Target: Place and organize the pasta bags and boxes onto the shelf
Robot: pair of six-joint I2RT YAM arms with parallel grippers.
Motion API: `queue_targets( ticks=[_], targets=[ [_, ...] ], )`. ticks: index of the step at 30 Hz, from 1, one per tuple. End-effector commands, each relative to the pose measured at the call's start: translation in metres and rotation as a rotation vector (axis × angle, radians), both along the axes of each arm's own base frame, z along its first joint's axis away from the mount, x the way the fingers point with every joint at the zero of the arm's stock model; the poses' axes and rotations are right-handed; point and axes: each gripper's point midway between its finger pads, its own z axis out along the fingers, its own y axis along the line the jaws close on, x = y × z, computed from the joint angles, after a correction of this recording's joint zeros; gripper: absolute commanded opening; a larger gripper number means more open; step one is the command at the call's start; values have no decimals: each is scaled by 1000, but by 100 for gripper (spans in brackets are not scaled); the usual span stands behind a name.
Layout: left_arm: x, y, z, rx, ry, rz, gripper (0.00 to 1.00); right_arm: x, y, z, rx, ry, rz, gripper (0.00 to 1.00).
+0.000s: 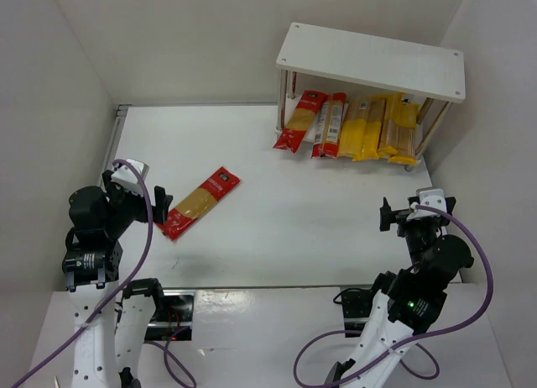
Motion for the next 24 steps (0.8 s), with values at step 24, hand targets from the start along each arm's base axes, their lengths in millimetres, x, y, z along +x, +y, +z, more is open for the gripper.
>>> queue_targets(
  ticks=[24],
  targets=[
    [43,5,-71,135,434,-184,100,-7,6,5,-45,-33,9,100]
  ],
)
